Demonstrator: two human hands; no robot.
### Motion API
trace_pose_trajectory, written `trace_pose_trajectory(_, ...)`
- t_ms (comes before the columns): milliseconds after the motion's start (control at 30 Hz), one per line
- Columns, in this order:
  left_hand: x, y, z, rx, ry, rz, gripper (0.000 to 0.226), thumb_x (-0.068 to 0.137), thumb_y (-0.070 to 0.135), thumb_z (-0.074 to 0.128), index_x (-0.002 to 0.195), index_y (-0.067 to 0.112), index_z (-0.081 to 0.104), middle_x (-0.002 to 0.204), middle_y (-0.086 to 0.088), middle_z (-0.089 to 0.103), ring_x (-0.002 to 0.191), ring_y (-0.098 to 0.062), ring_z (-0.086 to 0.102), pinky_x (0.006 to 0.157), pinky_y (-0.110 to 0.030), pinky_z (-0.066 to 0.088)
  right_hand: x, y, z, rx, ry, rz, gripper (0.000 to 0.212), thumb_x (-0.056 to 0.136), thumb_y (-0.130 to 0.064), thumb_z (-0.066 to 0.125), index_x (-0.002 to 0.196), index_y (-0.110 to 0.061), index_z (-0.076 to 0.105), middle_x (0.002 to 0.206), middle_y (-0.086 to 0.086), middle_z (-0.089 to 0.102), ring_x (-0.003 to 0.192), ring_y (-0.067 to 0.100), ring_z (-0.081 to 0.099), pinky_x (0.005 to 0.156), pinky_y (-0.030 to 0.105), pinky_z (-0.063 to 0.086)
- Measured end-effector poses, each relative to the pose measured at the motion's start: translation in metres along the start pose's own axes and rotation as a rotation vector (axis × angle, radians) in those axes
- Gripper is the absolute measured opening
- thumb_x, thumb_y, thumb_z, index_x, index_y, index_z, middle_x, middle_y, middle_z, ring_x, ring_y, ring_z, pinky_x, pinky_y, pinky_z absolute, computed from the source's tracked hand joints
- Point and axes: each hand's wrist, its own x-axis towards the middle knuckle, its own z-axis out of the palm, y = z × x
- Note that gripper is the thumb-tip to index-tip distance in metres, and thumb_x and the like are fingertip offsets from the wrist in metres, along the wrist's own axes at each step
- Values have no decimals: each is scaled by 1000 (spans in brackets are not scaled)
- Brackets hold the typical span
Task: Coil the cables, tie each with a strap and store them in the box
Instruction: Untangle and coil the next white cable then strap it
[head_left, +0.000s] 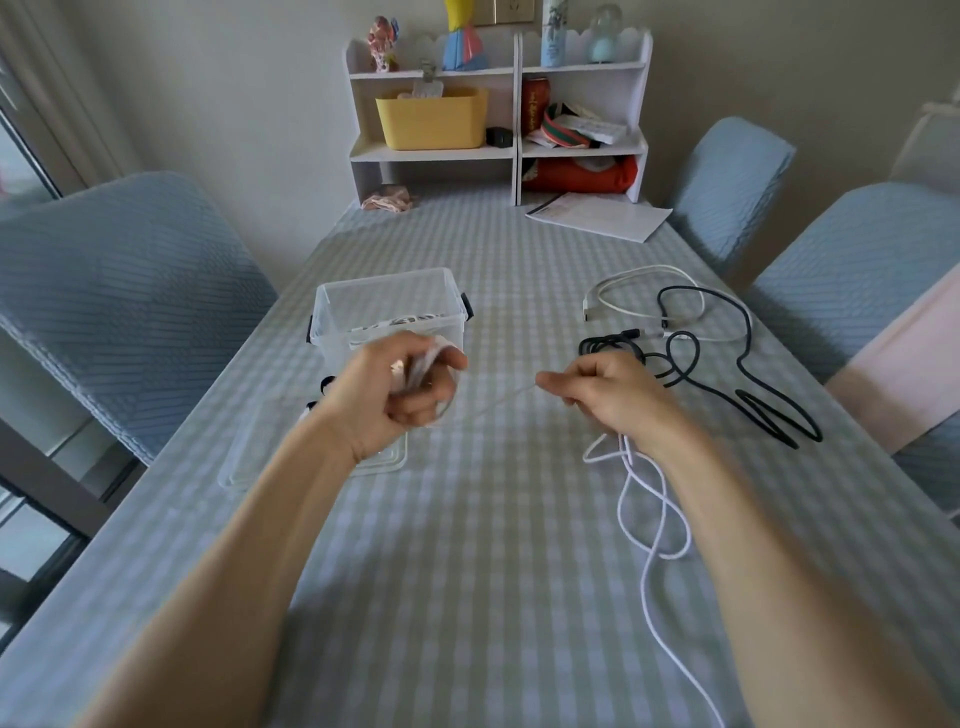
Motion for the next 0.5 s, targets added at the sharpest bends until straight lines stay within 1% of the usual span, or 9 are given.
trace_pose_trajectory(67,-2,-5,15,148,-91,-74,34,90,19,42,80,1,70,54,-14,60,30,-7,19,59,-34,8,1,0,5,54,129,-66,42,84,-44,74,67,-8,60,41,-13,39,39,4,33,51,22,33)
trace_pose_trajectory(100,-4,-7,22,233,-141,-105,35,93,17,42,84,0,72,61,-18,66,32,-9,20,63,-37,7,1,-2,8,64,175,-100,42,86,-43,73,65,-9,60,40,-14,39,39,4,33,50,20,33)
trace_pose_trajectory(133,-4,-9,29,348,-184,-126,35,97,15,41,90,-1,72,69,-19,70,35,-11,23,60,-37,8,-1,-4,10,70,204,-128,40,87,-42,72,63,-12,60,41,-13,39,40,4,34,48,18,33)
trace_pose_trajectory(167,-5,-12,35,482,-199,-141,34,99,14,41,96,-2,70,76,-18,73,38,-13,25,53,-34,12,-2,-6,12,84,209,-146,38,88,-43,70,62,-16,62,42,-13,40,41,6,34,46,17,32)
trace_pose_trajectory(233,-2,-21,48,663,-127,-146,29,100,14,42,106,1,67,85,-10,77,43,-14,28,44,-25,22,-5,-11,13,142,164,-173,36,93,-41,66,64,-18,67,45,-9,41,42,9,33,47,21,32)
trace_pose_trajectory(300,4,-29,53,631,46,-61,29,100,14,41,108,4,67,87,-4,77,44,-13,30,42,-21,27,-9,-15,11,217,40,-193,33,98,-32,60,72,-15,72,47,-7,44,43,9,33,47,23,30)
trace_pose_trajectory(367,11,-31,49,506,183,52,33,101,18,39,100,6,71,80,2,76,45,-14,32,46,-21,31,-13,-17,10,232,-113,-196,26,100,-21,56,87,-9,75,51,-5,48,44,8,36,44,19,29)
trace_pose_trajectory(433,14,-31,44,342,266,111,36,102,20,39,93,6,71,72,4,70,49,-16,39,56,-27,36,-16,-21,15,205,-235,-198,20,101,-16,55,98,-8,73,53,-4,52,44,4,40,43,16,29)
trace_pose_trajectory(500,13,-31,47,146,297,112,32,105,21,38,103,7,67,80,5,74,54,-17,48,59,-30,36,-18,-25,20,180,-302,-215,20,101,-12,53,99,-9,72,53,-5,54,45,5,43,45,18,31)
